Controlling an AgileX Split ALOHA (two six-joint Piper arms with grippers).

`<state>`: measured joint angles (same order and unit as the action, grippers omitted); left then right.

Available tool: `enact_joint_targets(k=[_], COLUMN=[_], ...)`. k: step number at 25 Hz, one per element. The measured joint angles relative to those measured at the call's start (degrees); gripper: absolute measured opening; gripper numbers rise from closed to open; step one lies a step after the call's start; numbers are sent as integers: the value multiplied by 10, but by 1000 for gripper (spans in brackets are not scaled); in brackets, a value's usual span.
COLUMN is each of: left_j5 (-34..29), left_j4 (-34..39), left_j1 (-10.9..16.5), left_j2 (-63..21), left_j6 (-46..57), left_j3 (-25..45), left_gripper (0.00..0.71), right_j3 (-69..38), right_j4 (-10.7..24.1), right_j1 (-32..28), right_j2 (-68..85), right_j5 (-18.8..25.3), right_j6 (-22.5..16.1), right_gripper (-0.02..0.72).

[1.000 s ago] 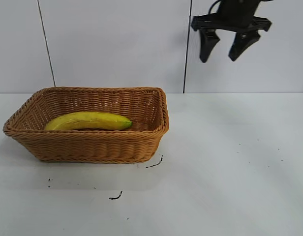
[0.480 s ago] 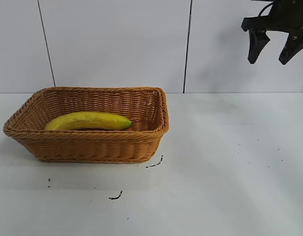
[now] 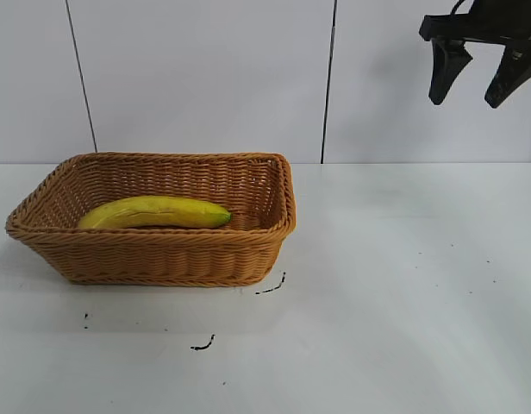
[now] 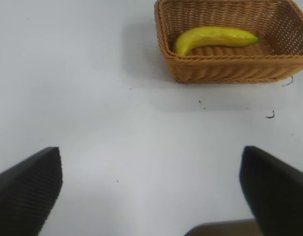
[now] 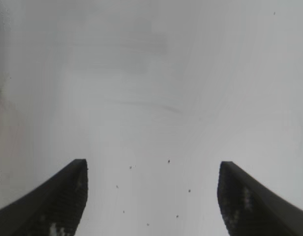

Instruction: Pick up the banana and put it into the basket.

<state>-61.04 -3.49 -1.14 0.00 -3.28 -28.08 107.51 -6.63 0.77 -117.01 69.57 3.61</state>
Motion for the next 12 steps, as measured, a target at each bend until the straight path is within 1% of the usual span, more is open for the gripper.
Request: enact_joint_targets(k=[6, 12], left_j5=[0, 0], left_j4=[0, 0], left_j1=[0, 0], left_j2=[0, 0], left_j6=[0, 0], left_j3=[0, 0], left_gripper=[695, 695], right_j3=[-192, -381], right_j4=[1, 4], right_j1=[0, 0], right_j2=[133, 280], right_j5=[0, 0], right_j6=[10, 10], right_gripper=[531, 531])
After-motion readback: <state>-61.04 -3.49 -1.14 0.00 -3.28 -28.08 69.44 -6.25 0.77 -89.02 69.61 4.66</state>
